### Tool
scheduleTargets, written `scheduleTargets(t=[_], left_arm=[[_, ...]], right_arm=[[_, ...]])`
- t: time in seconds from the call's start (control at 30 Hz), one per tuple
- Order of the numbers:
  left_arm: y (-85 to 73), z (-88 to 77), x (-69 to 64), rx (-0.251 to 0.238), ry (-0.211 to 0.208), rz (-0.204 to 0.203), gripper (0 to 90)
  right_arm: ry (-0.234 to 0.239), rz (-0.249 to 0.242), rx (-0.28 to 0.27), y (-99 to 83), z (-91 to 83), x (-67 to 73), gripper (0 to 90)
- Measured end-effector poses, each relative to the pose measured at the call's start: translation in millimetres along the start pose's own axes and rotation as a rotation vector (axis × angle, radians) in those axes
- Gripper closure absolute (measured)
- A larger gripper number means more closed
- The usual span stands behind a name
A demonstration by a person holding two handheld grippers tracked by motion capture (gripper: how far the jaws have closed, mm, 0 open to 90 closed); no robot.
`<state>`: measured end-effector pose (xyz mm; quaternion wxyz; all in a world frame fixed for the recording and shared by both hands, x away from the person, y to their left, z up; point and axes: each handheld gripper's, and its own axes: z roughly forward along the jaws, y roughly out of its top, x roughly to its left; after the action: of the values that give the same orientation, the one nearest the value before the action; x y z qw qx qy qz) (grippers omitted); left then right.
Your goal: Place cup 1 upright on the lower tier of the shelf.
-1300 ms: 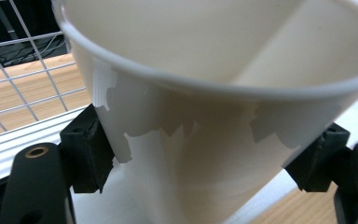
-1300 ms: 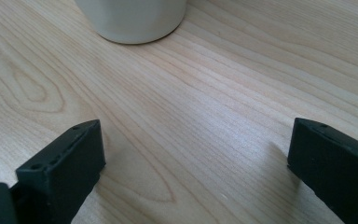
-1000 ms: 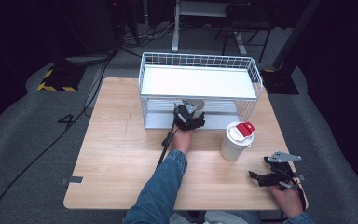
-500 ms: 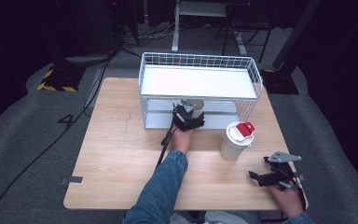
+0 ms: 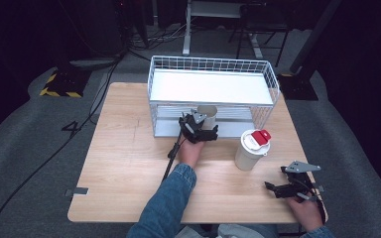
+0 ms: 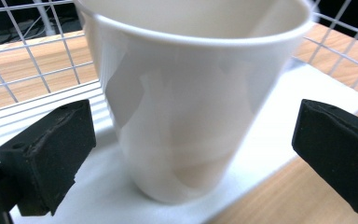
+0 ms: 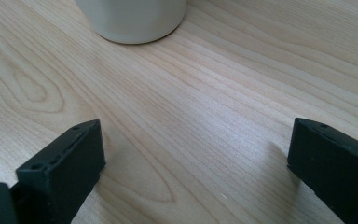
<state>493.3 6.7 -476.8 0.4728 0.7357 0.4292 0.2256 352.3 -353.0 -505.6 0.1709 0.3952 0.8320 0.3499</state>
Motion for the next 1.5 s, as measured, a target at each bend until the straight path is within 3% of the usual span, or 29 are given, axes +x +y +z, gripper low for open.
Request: scheduleTargets(t=[0.4,0.73,1.0,1.17,1.37,1.5], left_arm=[[5.1,-49.1,-2.8,-0.042,-0.047,0.036,0.1],[7.0,-91.1,2.7,-0.055,-0.086,0.037,0.1],[9.5,-123.9,5.4,-0.044,-0.091,0.061,0.1],[8.9,-141.5,7.8,-0.035,-0.085,0.100,0.1],[3.3,-158.9,17.0,0.009,-0.107,0.088,0.1],[-5.0,-171.7,23.8,0.016,-0.097,0.085,0.1]], right_arm=[[-0.001,0.004,-0.001,0.1,0.0,0.2,4.0],[-0.001,0.003,-0.001,0.4,0.4,0.1,4.0],[-0.001,0.003,-0.001,0.4,0.5,0.2,3.9],[-0.001,0.003,-0.001,0.4,0.5,0.2,4.0],[-0.001,0.003,-0.001,0.4,0.5,0.2,4.0],[-0.005,0.005,0.001,0.6,0.6,0.4,4.0]])
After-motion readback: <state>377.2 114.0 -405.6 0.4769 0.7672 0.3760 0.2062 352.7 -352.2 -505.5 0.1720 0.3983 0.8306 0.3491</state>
